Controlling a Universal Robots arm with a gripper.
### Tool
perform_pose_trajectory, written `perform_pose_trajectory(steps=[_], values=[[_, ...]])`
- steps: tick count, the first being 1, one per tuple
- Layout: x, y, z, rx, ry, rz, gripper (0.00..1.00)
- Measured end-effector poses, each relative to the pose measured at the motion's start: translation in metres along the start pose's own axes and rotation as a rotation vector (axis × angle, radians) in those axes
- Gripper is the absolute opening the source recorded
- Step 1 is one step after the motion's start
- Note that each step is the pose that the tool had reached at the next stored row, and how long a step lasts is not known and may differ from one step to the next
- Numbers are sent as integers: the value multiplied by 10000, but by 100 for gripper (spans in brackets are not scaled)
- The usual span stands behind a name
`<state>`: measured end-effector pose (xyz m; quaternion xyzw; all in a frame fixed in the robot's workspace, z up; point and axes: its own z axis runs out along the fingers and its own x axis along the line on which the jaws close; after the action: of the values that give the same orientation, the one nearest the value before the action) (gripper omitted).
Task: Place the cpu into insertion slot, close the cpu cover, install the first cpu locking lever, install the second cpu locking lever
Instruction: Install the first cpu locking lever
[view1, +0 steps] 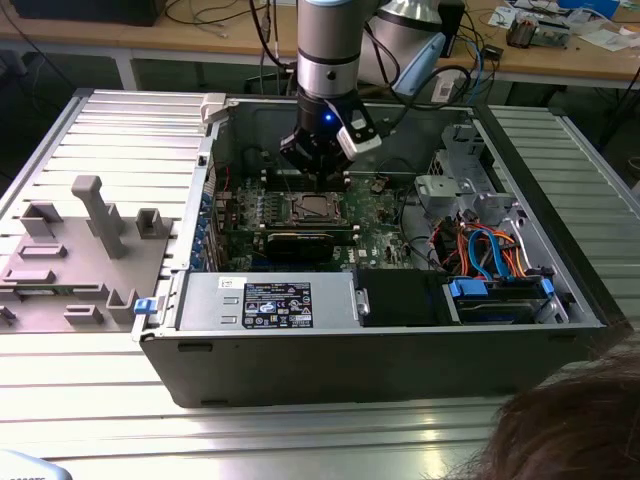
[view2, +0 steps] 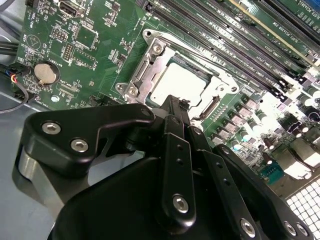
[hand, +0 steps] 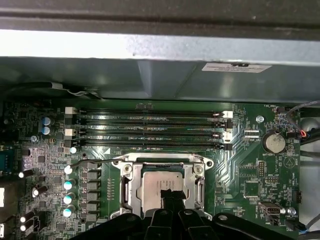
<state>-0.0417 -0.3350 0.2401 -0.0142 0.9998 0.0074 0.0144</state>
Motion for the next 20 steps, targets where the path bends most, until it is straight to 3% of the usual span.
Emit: perform_pose_trajectory(steps=[12, 20], values=[[3, 3, -61, 1, -1, 0, 11], [19, 4, -66, 2, -2, 0, 11]])
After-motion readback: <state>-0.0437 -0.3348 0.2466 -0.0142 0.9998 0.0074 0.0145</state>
